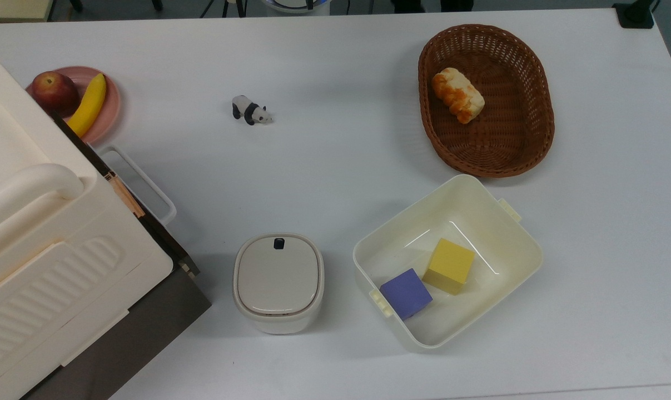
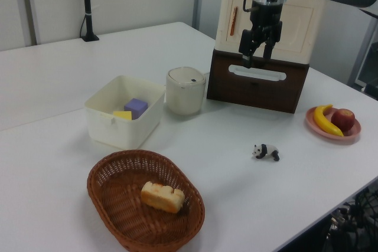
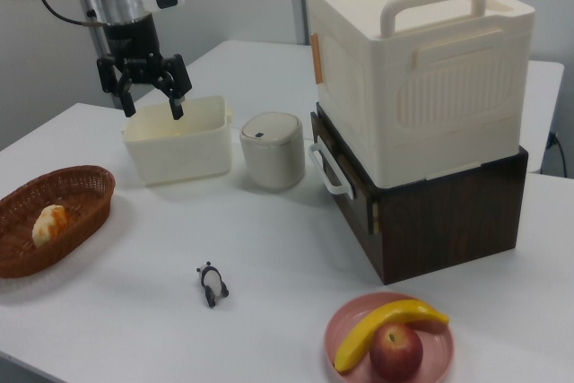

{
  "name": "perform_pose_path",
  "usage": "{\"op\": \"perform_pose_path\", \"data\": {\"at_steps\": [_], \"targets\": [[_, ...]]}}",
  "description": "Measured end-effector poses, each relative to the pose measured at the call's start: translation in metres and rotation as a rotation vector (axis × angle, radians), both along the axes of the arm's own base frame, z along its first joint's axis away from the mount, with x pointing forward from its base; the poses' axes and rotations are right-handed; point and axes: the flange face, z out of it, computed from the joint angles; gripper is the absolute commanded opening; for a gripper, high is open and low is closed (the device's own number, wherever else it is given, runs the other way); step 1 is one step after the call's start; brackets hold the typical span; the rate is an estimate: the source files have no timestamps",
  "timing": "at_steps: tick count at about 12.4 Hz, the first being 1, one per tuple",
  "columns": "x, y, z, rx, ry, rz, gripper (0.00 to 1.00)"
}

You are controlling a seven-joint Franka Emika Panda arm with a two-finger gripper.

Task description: Slide the drawer open

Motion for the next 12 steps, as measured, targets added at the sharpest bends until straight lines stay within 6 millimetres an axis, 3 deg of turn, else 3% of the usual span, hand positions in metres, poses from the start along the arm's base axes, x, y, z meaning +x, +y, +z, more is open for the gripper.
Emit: {"op": "perform_pose_path", "data": {"at_steps": [12], "targets": [[-0.0004,0.0009,0.0008,0.007,-0.002,-0.027,1.0]]}}
